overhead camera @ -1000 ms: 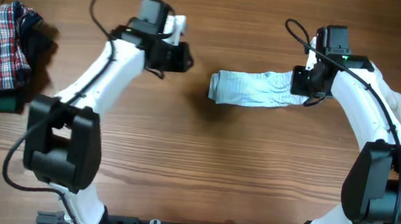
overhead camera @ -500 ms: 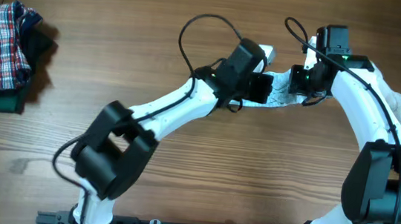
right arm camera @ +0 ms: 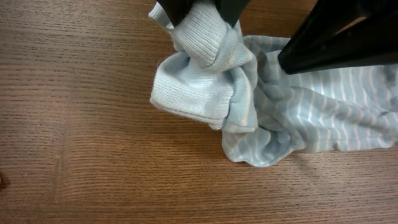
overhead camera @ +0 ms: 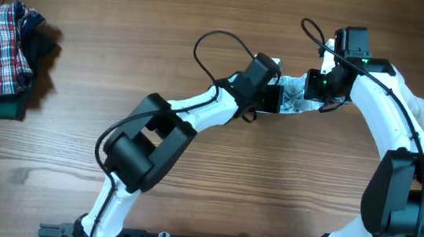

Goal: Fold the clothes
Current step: 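Carry the left end rightward with the left gripper onto the cuff end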

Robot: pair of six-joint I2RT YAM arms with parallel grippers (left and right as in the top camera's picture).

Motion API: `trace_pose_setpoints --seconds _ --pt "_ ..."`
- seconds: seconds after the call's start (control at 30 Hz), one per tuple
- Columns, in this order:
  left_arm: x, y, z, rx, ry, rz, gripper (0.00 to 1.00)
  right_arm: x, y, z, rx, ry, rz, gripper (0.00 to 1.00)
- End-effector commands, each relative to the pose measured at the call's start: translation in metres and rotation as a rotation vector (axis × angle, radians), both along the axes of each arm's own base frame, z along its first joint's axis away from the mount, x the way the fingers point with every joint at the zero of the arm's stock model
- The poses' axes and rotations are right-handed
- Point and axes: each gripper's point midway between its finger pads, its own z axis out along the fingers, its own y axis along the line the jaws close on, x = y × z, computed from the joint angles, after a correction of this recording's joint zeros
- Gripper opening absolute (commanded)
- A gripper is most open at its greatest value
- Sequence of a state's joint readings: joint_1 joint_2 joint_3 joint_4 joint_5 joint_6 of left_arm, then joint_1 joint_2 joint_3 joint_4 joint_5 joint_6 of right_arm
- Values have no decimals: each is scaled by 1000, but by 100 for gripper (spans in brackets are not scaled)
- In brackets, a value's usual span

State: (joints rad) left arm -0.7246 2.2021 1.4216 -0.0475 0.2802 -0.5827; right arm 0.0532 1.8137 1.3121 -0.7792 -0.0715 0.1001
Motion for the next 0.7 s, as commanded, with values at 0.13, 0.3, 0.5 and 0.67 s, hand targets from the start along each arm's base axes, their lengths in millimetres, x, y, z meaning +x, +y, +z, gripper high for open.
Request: trace_pose_setpoints --seconds 0.13,0.3,0.5,0.67 --pt "-1 -8 -27 3 -3 0 5 5 6 17 38 -37 2 4" --pt "0 -16 -7 -49 -22 -24 4 9 6 32 39 -75 6 4" --pt "20 -3 26 -86 -68 16 5 8 10 69 51 -174 45 4" --pt "33 14 24 -76 -58 53 8 6 16 78 76 -193 73 4"
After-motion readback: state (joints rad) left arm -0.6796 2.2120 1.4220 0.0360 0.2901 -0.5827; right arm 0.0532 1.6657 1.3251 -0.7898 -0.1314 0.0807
